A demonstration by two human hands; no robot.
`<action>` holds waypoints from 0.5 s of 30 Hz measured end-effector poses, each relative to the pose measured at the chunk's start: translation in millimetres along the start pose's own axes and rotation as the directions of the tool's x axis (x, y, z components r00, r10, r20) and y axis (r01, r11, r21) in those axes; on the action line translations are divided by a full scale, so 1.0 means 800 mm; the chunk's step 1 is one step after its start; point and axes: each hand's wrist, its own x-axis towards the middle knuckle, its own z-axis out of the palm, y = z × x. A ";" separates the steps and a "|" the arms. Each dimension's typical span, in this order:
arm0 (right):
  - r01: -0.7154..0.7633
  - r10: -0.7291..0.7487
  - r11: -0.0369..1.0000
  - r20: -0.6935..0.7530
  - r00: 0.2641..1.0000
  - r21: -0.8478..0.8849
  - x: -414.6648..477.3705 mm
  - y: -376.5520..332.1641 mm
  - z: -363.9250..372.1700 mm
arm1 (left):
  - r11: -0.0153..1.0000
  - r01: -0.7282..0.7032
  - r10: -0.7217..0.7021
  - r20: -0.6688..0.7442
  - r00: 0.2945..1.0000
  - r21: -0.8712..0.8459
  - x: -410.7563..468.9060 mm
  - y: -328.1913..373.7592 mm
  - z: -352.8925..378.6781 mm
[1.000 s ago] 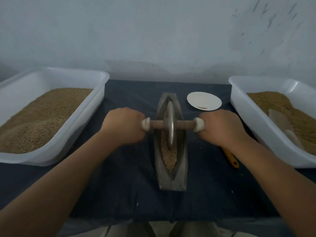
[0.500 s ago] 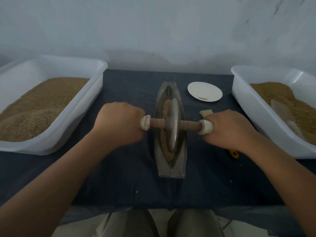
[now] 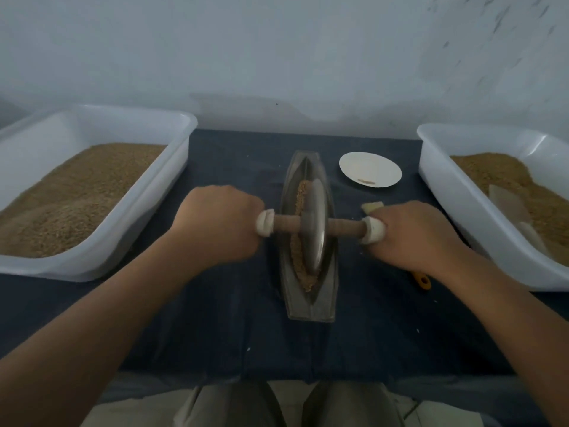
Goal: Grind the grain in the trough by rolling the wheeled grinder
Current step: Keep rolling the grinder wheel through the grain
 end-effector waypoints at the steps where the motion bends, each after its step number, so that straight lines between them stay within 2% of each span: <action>1: 0.019 -0.019 1.000 -0.017 1.000 -0.010 -0.006 0.000 -0.002 | 1.000 0.005 -0.005 -0.017 1.000 -0.021 -0.009 -0.001 0.003; 5: 0.014 -0.017 0.999 -0.064 0.998 -0.048 0.031 -0.007 -0.008 | 0.985 0.123 -0.107 0.135 0.985 -0.119 0.026 -0.004 0.020; 9: -0.030 0.023 0.999 -0.151 0.988 -0.044 0.092 -0.010 -0.010 | 0.968 0.205 -0.184 0.148 0.972 -0.142 0.100 -0.012 0.027; 12: -0.065 0.060 0.997 -0.121 0.991 -0.039 0.096 -0.012 -0.015 | 0.972 0.183 -0.168 0.114 0.979 -0.146 0.110 -0.012 0.023; 15: -0.050 0.050 0.998 -0.012 0.999 -0.026 0.055 -0.011 -0.014 | 0.984 0.130 -0.119 0.088 0.989 -0.122 0.061 -0.004 0.020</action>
